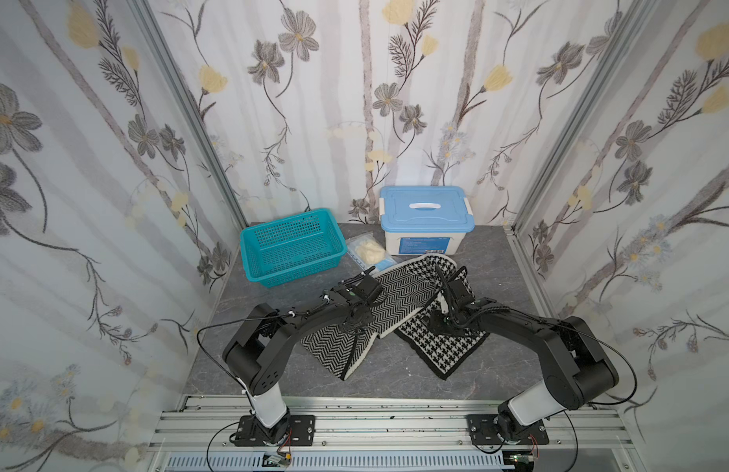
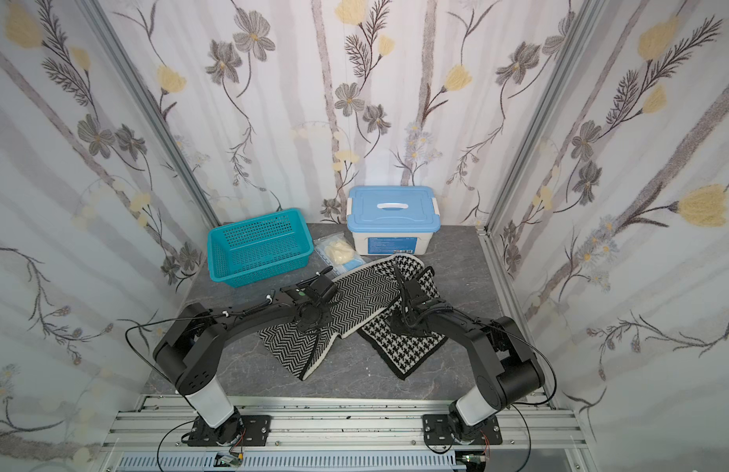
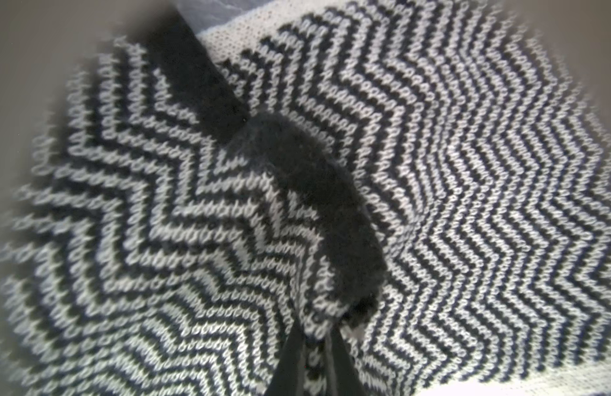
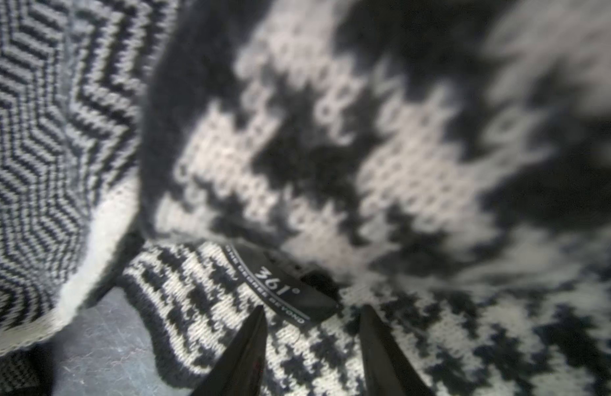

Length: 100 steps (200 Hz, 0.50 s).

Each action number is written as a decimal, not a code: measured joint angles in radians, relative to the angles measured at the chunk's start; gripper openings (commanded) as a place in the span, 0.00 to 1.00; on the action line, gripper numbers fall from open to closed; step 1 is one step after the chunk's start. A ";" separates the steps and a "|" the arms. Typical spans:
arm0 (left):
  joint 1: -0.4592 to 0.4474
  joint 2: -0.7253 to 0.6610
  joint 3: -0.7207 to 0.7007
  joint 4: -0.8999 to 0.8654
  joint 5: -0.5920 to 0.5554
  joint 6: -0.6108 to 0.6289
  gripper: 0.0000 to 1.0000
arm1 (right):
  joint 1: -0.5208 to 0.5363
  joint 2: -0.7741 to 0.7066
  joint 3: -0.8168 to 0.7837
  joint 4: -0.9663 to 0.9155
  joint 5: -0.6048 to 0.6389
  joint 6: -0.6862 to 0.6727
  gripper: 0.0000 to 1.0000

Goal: Roll up the scarf and place it into the basket
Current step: Flatten out the scarf at the center of the board.

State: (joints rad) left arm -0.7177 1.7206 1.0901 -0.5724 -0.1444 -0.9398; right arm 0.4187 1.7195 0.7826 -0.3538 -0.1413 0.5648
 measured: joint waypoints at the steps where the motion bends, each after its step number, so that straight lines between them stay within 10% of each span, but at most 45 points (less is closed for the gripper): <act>1: 0.000 -0.001 -0.001 0.000 0.000 0.001 0.11 | 0.000 0.000 0.000 -0.002 0.002 0.001 0.26; 23: 0.015 -0.023 -0.031 0.009 0.006 0.019 0.11 | 0.000 0.009 0.007 -0.030 0.035 0.007 0.00; 58: 0.045 -0.048 -0.068 0.029 0.019 0.028 0.11 | 0.001 0.004 0.020 -0.076 0.037 0.013 0.00; 100: 0.065 -0.051 -0.076 0.048 0.033 0.075 0.11 | 0.023 -0.108 0.014 -0.143 0.002 -0.027 0.73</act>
State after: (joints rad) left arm -0.6525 1.6699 1.0138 -0.5247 -0.1116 -0.8646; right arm 0.4419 1.6115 0.7967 -0.4973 -0.1394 0.5373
